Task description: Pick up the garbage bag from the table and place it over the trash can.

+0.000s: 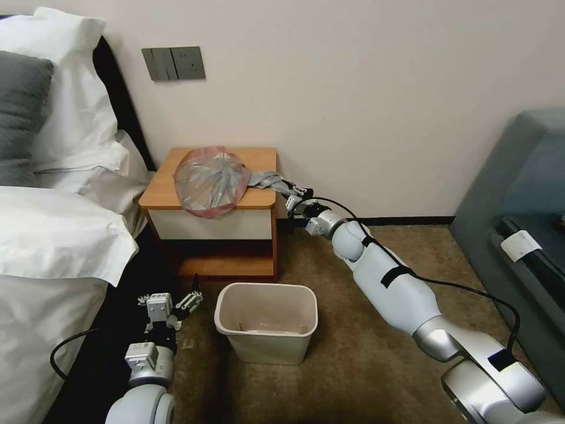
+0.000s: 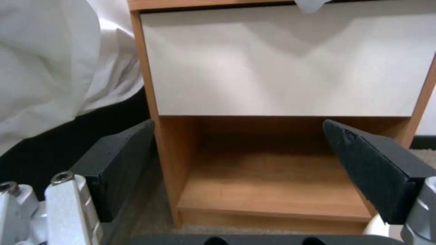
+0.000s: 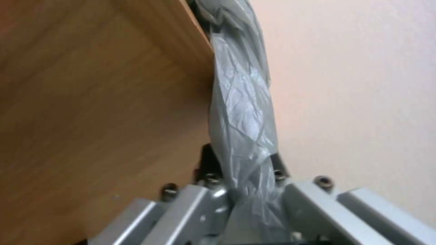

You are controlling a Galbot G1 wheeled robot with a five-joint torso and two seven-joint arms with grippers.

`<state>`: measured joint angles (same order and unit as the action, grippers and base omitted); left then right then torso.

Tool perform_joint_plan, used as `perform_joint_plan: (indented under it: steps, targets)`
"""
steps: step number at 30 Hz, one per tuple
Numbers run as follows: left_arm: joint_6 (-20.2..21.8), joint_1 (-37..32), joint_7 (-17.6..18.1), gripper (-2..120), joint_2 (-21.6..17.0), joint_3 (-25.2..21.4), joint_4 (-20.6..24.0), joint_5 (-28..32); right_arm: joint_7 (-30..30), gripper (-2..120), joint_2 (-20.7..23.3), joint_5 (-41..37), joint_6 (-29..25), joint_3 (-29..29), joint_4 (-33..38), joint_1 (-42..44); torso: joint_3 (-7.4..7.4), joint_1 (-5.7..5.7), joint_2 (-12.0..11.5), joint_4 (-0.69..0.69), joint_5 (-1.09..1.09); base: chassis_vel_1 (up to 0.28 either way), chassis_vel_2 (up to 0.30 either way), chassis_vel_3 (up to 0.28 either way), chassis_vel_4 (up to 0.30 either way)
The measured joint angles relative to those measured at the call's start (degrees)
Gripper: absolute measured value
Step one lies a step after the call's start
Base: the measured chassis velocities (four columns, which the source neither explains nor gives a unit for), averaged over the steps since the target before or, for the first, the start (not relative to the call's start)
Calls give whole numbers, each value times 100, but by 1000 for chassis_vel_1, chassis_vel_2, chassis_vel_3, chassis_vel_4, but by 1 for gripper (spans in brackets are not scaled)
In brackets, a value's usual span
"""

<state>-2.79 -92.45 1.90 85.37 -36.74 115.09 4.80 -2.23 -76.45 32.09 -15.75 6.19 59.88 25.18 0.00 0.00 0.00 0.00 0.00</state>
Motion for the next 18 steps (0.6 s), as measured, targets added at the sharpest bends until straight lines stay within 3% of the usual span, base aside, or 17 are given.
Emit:
perform_joint_plan:
  steps: [1,11,18]
  targets:
    - [-1,0,2,93,2,6,-4,-3,-4,0,22,-8,4,0,27,12,0,0,0,0,0,0,0,0,0]
    - [128,-3,126,93,-34,47,113,178,-61,0,260,-187,73,-86,468,269,0,0,0,0,1,0,0,0,0]
    - [198,-20,188,93,-112,-273,607,430,-74,0,700,-439,680,-229,1674,936,0,0,0,0,0,0,0,0,0]
